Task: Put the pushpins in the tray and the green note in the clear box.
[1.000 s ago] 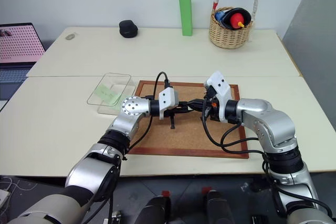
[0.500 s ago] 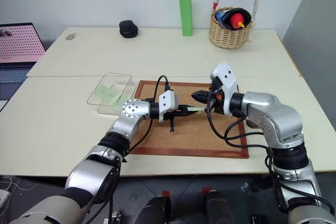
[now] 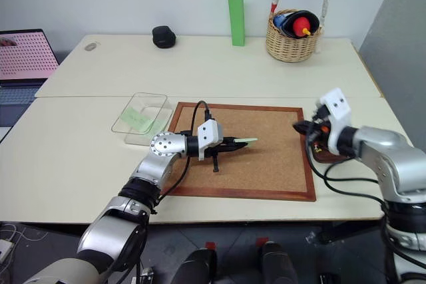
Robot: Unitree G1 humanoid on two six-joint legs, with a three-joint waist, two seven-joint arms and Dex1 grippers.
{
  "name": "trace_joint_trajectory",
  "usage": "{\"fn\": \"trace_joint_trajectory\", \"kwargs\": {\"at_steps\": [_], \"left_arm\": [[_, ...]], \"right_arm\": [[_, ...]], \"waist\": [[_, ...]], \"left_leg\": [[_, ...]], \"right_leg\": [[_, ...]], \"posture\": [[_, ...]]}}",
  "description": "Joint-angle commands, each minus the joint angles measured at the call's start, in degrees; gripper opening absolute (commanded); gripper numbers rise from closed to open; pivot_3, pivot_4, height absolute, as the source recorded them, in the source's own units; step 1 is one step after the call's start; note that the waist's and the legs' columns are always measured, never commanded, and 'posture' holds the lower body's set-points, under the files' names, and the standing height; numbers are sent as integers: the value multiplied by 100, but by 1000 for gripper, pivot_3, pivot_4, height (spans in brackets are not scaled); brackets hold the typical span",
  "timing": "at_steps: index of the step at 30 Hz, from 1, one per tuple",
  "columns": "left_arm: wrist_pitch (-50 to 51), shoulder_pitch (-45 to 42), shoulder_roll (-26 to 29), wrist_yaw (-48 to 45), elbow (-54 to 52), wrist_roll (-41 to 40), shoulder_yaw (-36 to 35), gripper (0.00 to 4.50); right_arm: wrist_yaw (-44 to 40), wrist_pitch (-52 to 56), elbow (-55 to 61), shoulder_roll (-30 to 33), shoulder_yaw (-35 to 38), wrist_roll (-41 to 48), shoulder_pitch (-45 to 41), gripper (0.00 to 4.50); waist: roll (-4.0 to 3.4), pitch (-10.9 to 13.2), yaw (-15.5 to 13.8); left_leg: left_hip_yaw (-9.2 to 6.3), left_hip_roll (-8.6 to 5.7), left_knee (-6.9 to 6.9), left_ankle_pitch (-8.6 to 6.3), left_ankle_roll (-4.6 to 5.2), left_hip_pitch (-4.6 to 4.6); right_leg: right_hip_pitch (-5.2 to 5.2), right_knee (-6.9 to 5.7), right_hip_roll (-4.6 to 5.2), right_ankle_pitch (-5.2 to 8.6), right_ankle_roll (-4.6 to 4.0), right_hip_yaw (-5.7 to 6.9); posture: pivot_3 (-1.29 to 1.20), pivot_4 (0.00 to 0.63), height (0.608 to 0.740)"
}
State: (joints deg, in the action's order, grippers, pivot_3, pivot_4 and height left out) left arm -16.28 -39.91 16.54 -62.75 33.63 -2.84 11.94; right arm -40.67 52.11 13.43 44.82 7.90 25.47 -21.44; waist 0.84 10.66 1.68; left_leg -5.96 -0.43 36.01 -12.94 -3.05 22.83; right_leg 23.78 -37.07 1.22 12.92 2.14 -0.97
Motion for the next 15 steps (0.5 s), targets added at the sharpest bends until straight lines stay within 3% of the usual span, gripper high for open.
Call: {"fn": "trace_joint_trajectory", "kwargs": {"at_steps": [1, 11, 15], "left_arm": [[279, 161, 83, 167, -705, -36, -20, 28], [594, 331, 150, 339, -1094, 12, 40, 28], [648, 373, 168, 390, -1167, 11, 41, 0]], "right_arm": [[-38, -442, -148, 362, 258, -298, 401, 0], [65, -1391, -1192, 357, -99, -1014, 542, 0], [128, -1576, -1492, 252, -221, -1159, 371, 728]], "waist": [[0, 0, 20], [0, 0, 23], [0, 0, 22]], "left_leg": [[1, 0, 1, 0, 0, -1], [12, 3, 5, 0, 1, -31], [11, 3, 5, 0, 1, -31]], "right_leg": [[0, 0, 0, 0, 1, -2], [-24, -3, -4, -2, 4, -9], [-25, -2, -4, -2, 4, -8]], "posture": [[0, 150, 740], [0, 150, 740], [0, 150, 740]]}}
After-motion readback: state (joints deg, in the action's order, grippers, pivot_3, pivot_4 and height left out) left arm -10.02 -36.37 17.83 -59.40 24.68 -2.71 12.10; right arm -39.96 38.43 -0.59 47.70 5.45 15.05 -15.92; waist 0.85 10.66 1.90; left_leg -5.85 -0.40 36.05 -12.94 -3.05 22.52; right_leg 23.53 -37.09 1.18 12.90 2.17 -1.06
